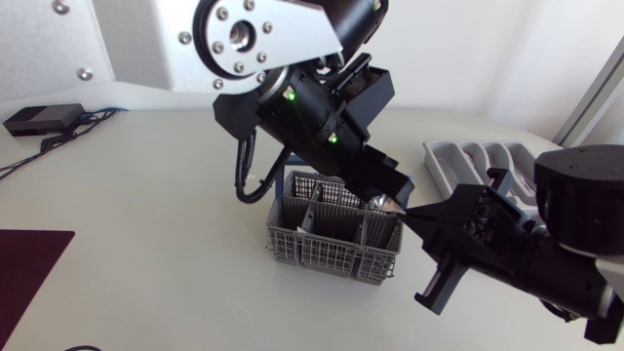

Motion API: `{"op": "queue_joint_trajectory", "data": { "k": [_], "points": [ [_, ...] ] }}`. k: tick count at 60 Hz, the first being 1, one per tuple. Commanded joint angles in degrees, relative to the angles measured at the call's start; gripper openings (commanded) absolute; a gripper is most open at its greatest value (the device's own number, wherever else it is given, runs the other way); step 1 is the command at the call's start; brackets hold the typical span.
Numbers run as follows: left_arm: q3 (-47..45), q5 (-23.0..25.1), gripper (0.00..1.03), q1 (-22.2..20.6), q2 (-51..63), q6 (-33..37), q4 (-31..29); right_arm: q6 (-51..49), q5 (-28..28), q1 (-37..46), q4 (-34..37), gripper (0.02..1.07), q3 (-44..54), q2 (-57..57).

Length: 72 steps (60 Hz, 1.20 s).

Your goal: Sort the cutlery from the basket into the organizer compartments.

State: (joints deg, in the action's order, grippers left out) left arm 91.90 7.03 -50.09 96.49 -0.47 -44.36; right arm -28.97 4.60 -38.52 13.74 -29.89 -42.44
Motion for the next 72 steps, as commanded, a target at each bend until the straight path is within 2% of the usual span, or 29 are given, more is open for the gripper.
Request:
{"op": "queue_joint_trajectory", "data": {
  "k": [1, 14, 21, 27, 36, 45, 57, 67, 72],
  "points": [
    [2.5, -2.5, 0.57, 2.4, -1.6, -1.7, 0.2, -0.9, -0.8, 0.1, 2.2, 0.07, 1.1, 2.4],
    [2.3, -5.4, 0.59, 8.1, -5.3, -1.3, 3.3, -2.7, -7.1, 5.3, 7.6, 0.07, 2.3, 6.8],
    [1.9, -5.5, 0.59, 11.0, -7.2, -0.6, 3.3, -4.7, -14.1, 12.7, 10.1, 0.07, 3.2, 9.3],
    [2.2, -5.5, 0.59, 13.7, -8.9, 0.5, 2.4, -8.9, -22.2, 21.9, 12.8, 0.07, 4.0, 10.6],
    [4.1, -5.5, 0.59, 15.7, -10.4, 1.3, 0.7, -15.4, -32.5, 34.7, 14.7, 0.07, 4.5, 10.2],
    [6.7, -5.5, 0.59, 17.1, -11.7, 1.3, 0.1, -22.0, -40.6, 46.3, 16.0, 0.07, 4.0, 4.9],
    [6.4, -5.5, 0.59, 16.7, -12.2, 1.4, 0.2, -30.5, -46.2, 57.6, 15.6, 0.07, 1.5, -4.1],
    [4.3, -5.5, 0.58, 15.5, -11.8, 3.0, -1.1, -42.3, -52.1, 69.1, 18.5, 0.07, -6.5, -19.2],
    [2.7, -5.7, 0.58, 14.9, -11.8, 4.0, -2.0, -50.4, -52.7, 73.3, 22.2, 0.07, -11.8, -27.9]
  ]
}}
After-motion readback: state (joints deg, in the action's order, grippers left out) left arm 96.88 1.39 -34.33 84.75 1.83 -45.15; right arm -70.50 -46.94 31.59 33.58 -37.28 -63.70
